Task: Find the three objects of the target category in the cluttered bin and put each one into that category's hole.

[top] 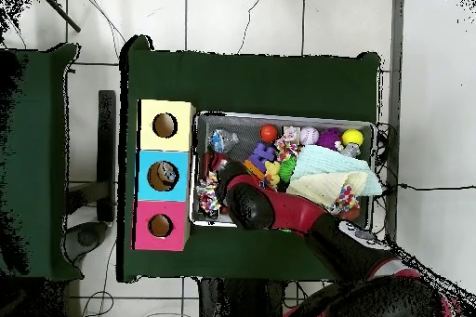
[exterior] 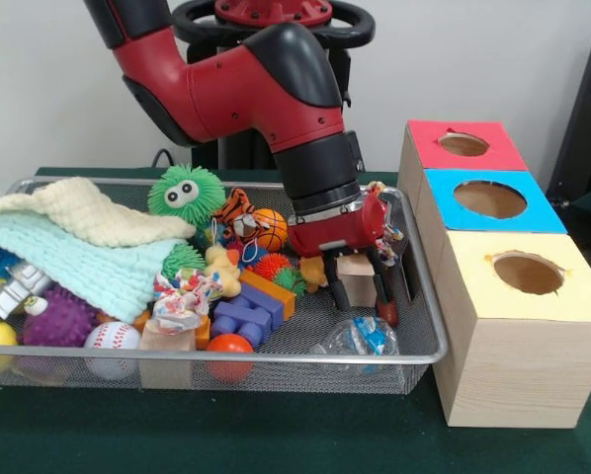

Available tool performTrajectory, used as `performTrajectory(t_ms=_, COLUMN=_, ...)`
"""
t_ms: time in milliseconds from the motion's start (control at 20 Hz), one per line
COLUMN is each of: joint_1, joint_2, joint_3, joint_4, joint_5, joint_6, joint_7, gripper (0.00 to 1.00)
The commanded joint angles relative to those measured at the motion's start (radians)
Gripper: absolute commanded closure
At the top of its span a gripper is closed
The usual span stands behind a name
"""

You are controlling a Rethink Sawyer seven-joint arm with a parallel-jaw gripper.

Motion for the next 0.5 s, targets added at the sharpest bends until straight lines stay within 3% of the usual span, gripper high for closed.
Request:
performTrajectory(t_ms=50, joint_1=-0.028, joint_2=0.069, joint_3=0.044, joint_4=-0.141, joint_5=0.056, joint_6=-0.043, joint_7=0.185, gripper=0.00)
performTrajectory(t_ms=500, joint_1=-0.016, joint_2=0.108, joint_3=0.020, joint_4=-0.127, joint_5=0.181, joint_6=-0.198, joint_7=0.281, gripper=0.00)
